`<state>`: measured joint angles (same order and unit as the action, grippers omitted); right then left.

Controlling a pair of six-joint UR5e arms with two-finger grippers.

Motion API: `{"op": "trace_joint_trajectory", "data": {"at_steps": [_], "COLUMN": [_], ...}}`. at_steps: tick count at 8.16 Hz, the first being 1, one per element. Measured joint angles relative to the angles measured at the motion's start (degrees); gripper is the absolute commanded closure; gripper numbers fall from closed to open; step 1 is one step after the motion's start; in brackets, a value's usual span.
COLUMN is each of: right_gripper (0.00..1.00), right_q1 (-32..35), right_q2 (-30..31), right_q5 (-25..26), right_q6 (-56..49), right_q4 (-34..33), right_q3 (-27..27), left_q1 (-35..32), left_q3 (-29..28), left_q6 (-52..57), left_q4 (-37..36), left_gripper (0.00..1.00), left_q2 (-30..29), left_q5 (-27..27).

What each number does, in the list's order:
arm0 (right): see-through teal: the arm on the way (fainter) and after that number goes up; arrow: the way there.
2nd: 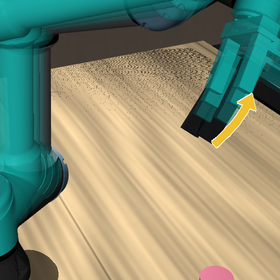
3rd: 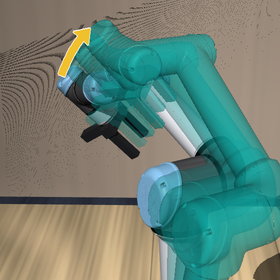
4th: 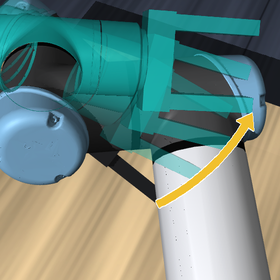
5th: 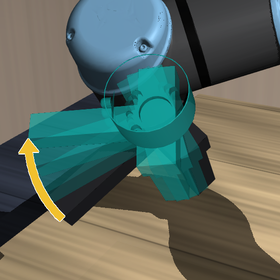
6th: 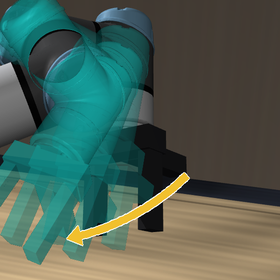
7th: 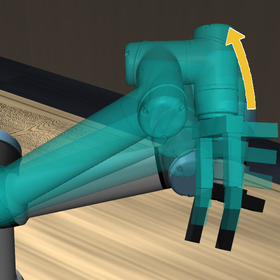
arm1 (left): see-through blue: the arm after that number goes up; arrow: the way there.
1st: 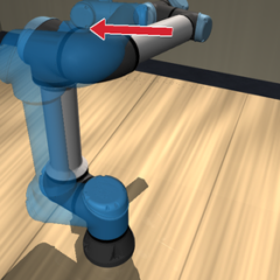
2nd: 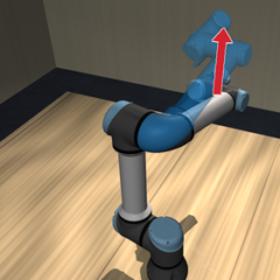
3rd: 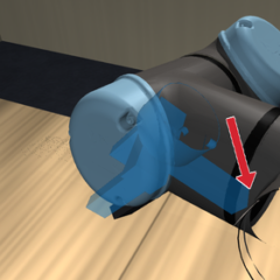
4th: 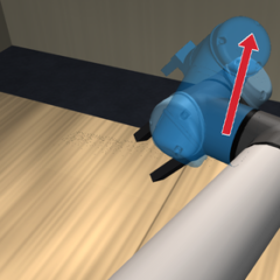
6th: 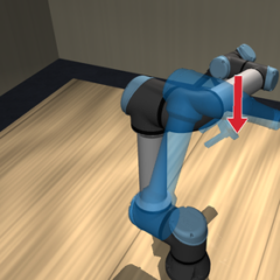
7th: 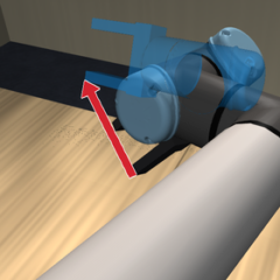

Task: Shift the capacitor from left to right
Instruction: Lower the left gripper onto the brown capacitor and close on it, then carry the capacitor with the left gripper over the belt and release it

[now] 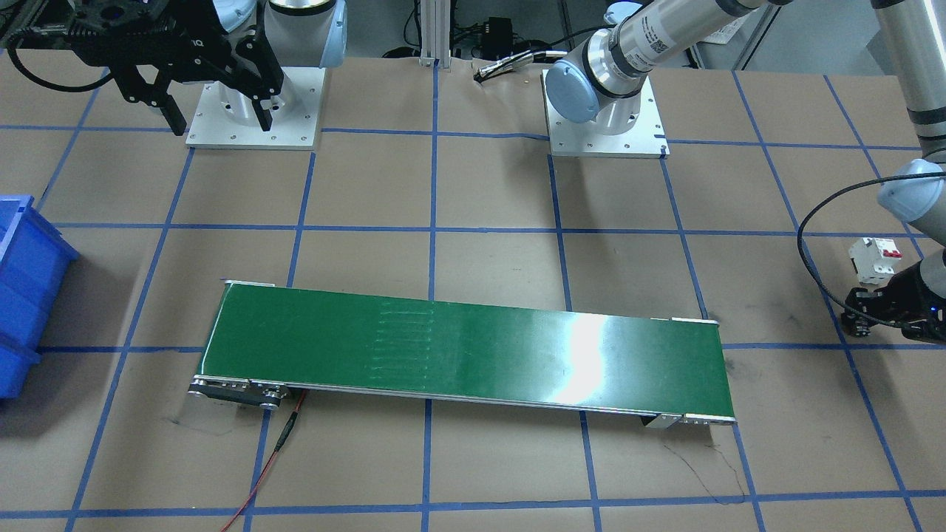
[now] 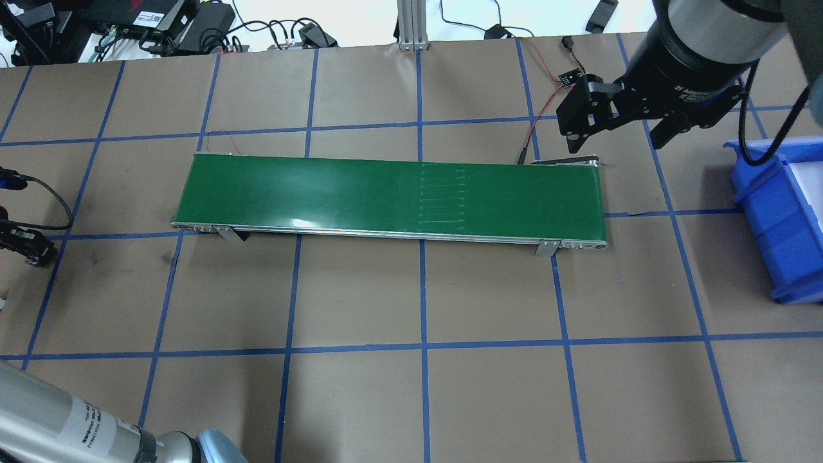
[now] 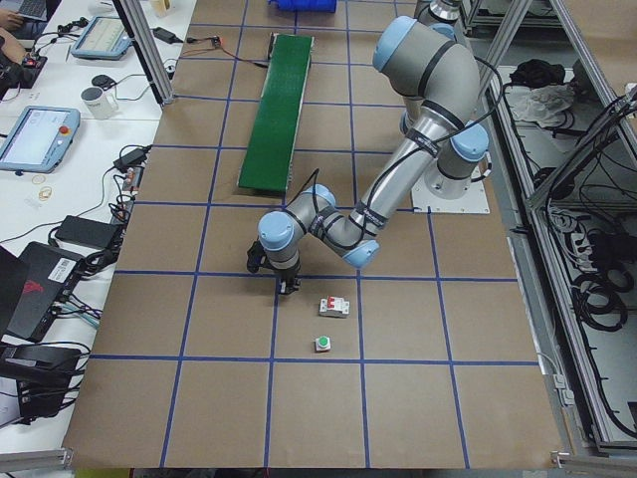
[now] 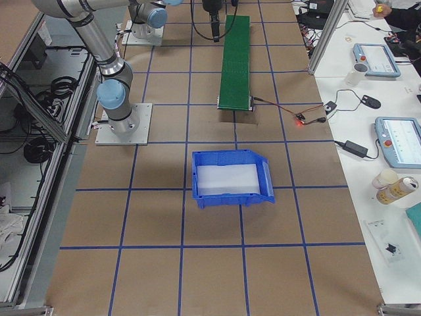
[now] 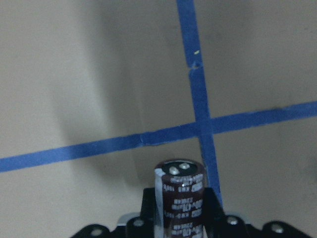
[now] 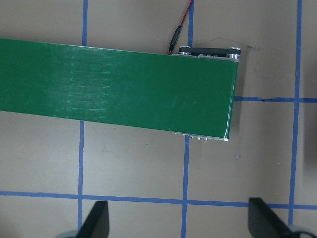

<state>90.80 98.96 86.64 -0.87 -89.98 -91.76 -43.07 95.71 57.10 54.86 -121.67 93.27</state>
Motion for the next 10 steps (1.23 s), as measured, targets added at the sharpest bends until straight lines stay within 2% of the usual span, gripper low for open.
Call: {"op": "trace_joint_trajectory", "data": {"at_steps": [3,5,8,10], "right_gripper": [0.00,0.00,0.00,0.00], "right_q1": [0.0,0.0,0.0,0.0], "right_q2": [0.0,0.0,0.0,-0.1], "right_q5": [0.0,0.0,0.0,-0.1], "right_q6": [0.0,0.0,0.1,0.1], "right_q4": [0.0,0.0,0.1,0.0], "right_q3": [0.0,0.0,0.0,0.0], "left_q1": [-0.1,-1.9,-11.9,-19.5], "left_q3": [-0.1,-0.2,-0.5,-0.6], "left_q6": [0.1,-1.3,-15.6,-26.5], "left_q4": [1.1,5.4,13.6,17.2], "left_gripper": [1.00,1.00,1.00,1.00], "left_q2": [1.2,5.7,13.6,15.5], "left_q5": [0.1,0.1,0.2,0.1]}}
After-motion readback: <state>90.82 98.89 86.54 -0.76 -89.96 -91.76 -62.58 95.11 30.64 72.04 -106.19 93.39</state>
